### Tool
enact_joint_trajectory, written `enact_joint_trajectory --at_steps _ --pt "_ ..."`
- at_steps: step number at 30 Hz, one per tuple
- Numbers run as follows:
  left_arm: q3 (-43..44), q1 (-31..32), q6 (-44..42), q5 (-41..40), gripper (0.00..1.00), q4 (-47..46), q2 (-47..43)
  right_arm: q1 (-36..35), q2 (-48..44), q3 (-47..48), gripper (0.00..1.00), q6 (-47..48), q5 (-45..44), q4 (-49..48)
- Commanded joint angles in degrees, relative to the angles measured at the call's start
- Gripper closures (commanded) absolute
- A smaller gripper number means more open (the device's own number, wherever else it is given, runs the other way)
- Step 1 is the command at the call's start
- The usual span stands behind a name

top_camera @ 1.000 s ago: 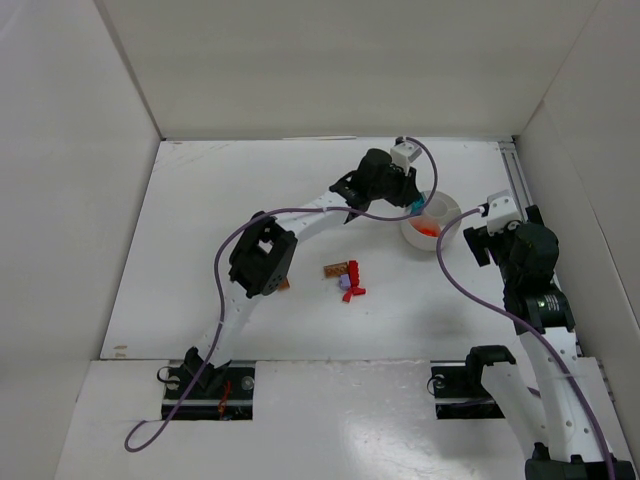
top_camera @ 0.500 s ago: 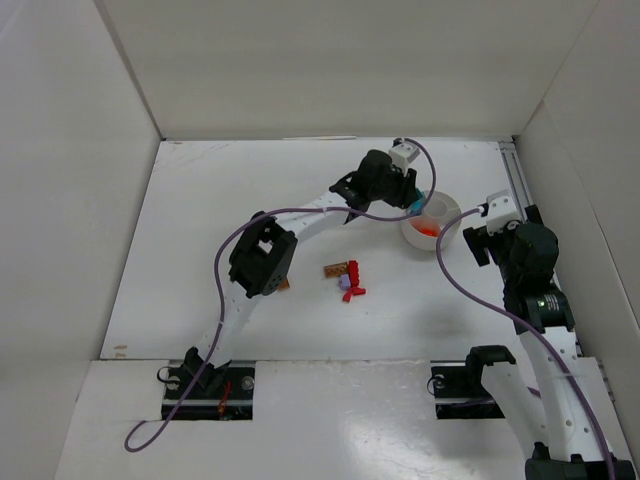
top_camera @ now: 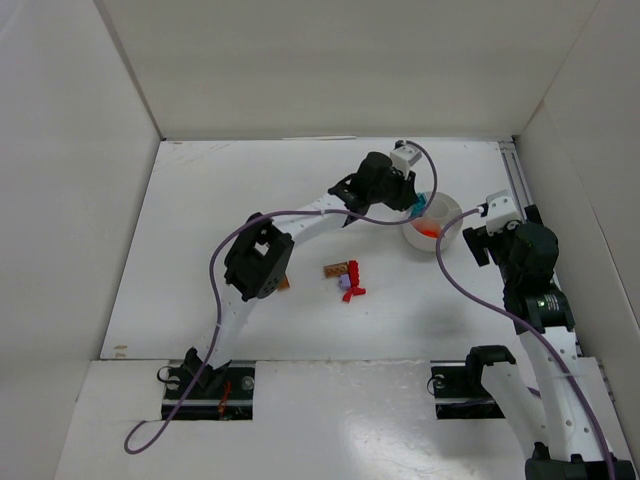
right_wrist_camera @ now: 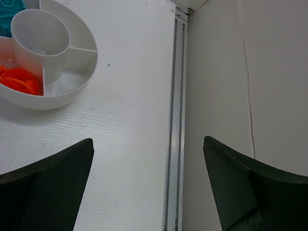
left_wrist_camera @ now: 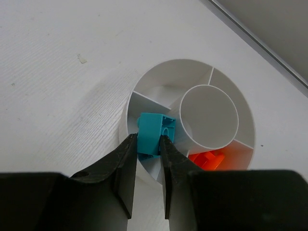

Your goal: Sort the legos into containers by color

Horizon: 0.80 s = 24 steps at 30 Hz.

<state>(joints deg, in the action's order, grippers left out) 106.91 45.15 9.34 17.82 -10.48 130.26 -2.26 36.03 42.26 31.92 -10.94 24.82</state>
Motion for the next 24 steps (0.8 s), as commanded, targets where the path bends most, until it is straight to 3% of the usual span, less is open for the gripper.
enact_joint_trajectory --at_steps 1,8,15,24 --pt "-1.2 1.1 -0.8 -1.5 0.95 -0.6 -5.5 0.3 -0.3 0.3 0.00 0.2 0.5 -4.2" --pt "0.0 1.6 2.0 -5.3 0.86 2.2 -4.4 0.3 -0.3 0.3 0.00 0.2 0.5 -3.6" --pt "0.0 2.1 2.6 -10.3 0.66 6.2 -4.9 0.3 -0.3 0.3 0.00 0.2 0.0 -3.6" --pt "-2.4 2.1 2.1 -8.7 0.62 5.0 -7.3 0.3 -0.3 0.3 0.00 0.2 0.0 -3.6"
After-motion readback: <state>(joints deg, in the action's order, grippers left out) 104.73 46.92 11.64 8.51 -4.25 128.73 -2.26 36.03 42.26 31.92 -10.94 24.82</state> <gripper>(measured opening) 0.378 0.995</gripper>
